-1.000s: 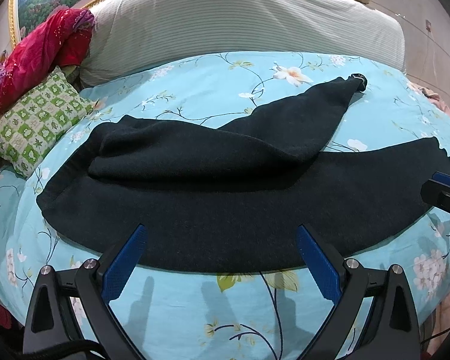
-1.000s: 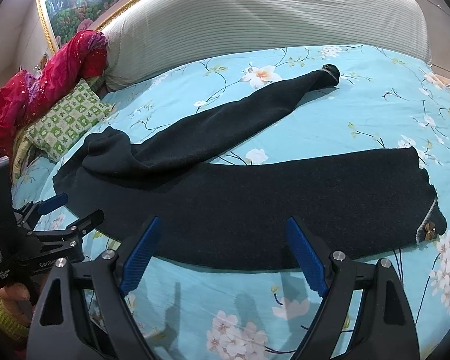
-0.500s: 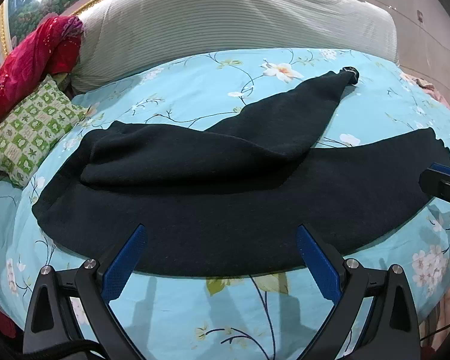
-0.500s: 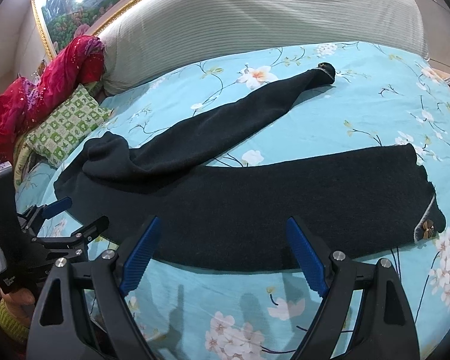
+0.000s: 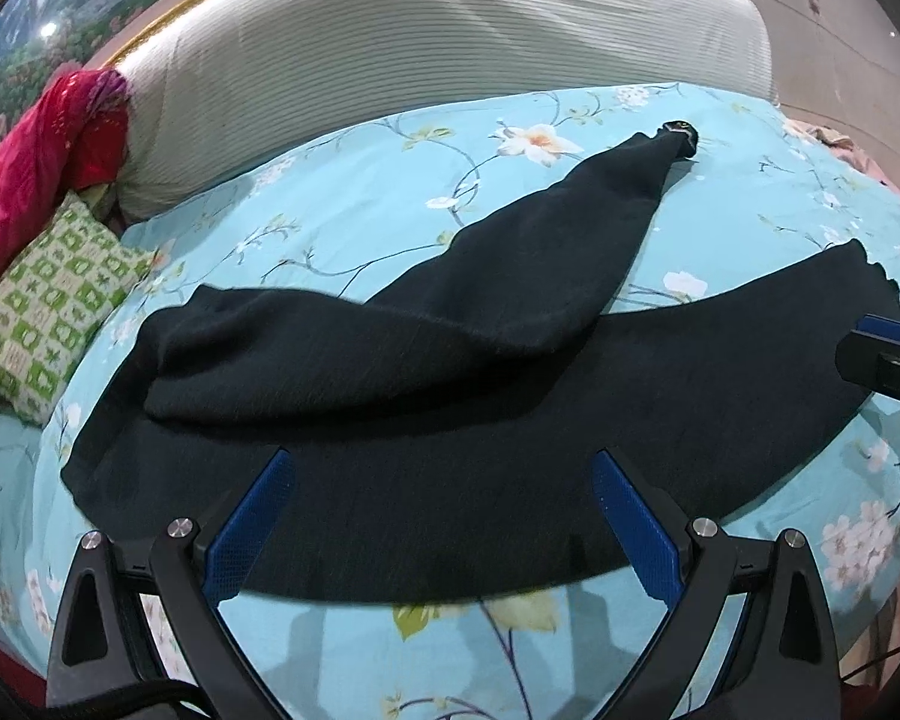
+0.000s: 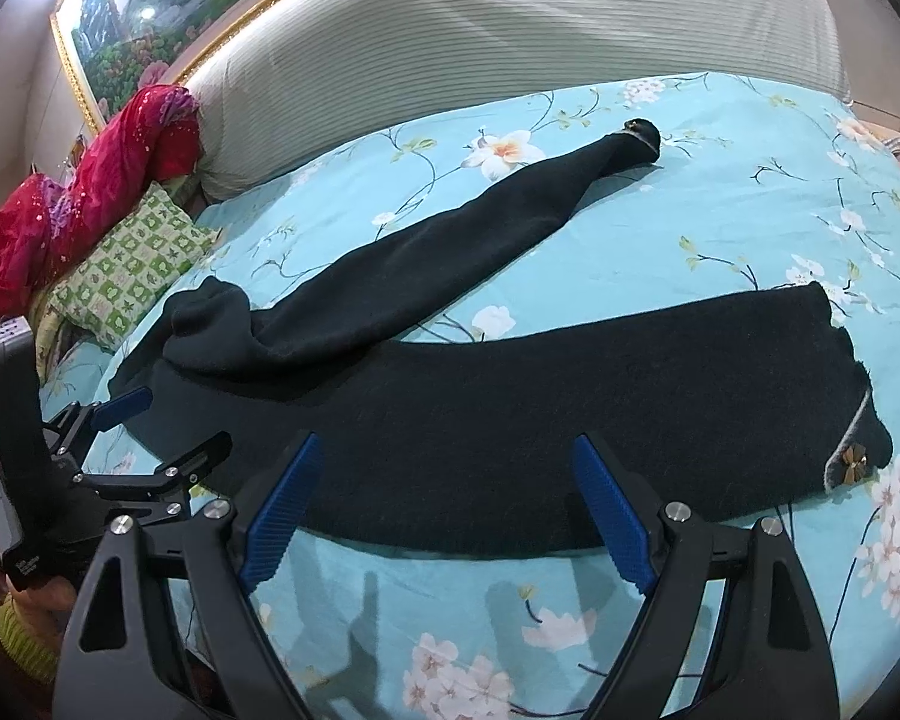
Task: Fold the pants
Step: 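Move both grippers toward the black pants on the bed, then grasp the cuff of the folded leg with the right gripper while the left grasps the leg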
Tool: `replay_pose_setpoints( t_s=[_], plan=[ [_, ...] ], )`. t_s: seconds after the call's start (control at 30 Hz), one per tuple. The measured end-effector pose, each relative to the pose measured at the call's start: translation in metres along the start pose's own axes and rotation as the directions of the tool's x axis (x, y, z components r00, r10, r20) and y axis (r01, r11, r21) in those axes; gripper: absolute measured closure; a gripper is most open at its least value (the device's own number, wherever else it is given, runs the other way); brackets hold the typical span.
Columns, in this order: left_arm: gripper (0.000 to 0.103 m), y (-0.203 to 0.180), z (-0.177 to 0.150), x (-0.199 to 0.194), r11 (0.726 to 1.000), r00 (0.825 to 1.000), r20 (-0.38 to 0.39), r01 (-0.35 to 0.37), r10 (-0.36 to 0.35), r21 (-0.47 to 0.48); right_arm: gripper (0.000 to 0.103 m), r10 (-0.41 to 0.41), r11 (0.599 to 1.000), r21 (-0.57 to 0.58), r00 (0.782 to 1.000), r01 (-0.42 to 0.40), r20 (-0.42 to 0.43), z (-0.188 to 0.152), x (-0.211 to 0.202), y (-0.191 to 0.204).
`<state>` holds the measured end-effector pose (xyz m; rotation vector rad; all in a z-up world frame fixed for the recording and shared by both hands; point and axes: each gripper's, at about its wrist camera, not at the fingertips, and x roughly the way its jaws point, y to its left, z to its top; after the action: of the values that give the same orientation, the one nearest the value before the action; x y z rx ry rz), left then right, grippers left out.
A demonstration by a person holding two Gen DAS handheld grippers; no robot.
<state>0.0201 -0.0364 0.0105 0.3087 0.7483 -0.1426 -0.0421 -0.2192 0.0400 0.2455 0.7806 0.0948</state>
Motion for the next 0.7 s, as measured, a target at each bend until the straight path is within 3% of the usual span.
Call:
replay_pose_setpoints(
  t_s=[0.2,0.43,0.7],
  plan=[
    [0.003,-0.010,0.025,0.007,0.999,1.000,0.023,0.019,-0.020,0.050,0.017,-0.005,1.000,0.019,1.000,0.004,0.021,0.014,0.000,-0.010],
    [0.003,-0.023,0.054,0.028,0.991,0.999,-0.001,0.045,-0.046,0.128,0.017,0.015,0.997,0.070,1.000,-0.016,0.023,0.041,0.009,-0.029],
    [0.003,-0.055,0.079,0.064,0.959,0.994,-0.056,0.105,-0.093,0.262,0.017,0.069,0.981,0.181,0.998,-0.068,0.004,0.086,0.037,-0.063]
  ],
)
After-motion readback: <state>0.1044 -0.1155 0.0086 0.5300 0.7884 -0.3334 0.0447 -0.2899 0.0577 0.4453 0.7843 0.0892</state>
